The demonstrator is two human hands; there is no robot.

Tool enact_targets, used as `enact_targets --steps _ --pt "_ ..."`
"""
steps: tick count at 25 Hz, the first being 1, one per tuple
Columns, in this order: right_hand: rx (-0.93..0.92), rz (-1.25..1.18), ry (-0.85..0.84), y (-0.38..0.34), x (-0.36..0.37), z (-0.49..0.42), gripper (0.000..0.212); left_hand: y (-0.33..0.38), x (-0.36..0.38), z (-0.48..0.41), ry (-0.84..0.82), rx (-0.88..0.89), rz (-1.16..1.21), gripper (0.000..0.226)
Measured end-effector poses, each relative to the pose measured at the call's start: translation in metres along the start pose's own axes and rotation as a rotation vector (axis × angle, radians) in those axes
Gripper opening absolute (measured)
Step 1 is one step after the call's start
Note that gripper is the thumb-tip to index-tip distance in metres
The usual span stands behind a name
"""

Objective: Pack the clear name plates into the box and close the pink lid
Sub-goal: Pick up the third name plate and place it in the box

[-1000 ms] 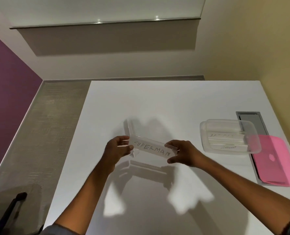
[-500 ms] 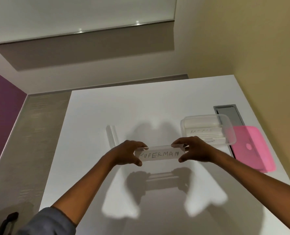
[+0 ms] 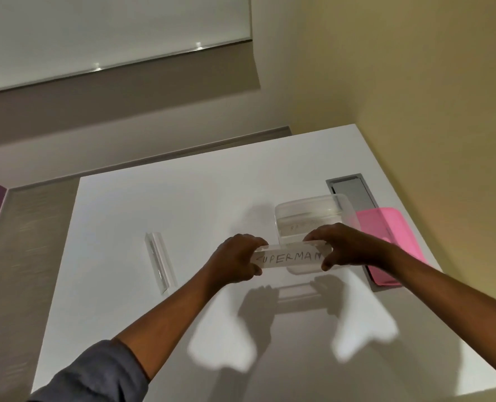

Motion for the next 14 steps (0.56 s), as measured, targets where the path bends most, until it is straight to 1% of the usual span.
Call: enact_targets --steps 4,8,11,14 --pt "0.026 0.052 0.065 0.027 -0.025 0.002 0.073 0.022 0.003 -0.036 0.052 0.01 -0.015 0.068" --pt "0.049 0.17 0.15 0.05 -0.039 -0.012 0.073 0.034 0.003 -0.074 0.131 0.014 -0.067 0.071" --pt "0.07 0.196 0.177 0.069 -0.045 -0.024 0.069 0.041 0.002 -0.101 0.129 0.016 -0.121 0.064" --pt "0.075 0.209 0.163 0.084 -0.047 -0.034 0.064 0.045 0.008 -0.122 0.12 0.018 -0.17 0.05"
Point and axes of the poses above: each hand's wrist, its own z-axis away from the middle knuckle, its own x-axis out of the palm, y = z × x, the point moved 2 cm from there along -z, towards the middle knuckle, and after that the axes turned 2 degrees about -y, right-handed, at the moved point
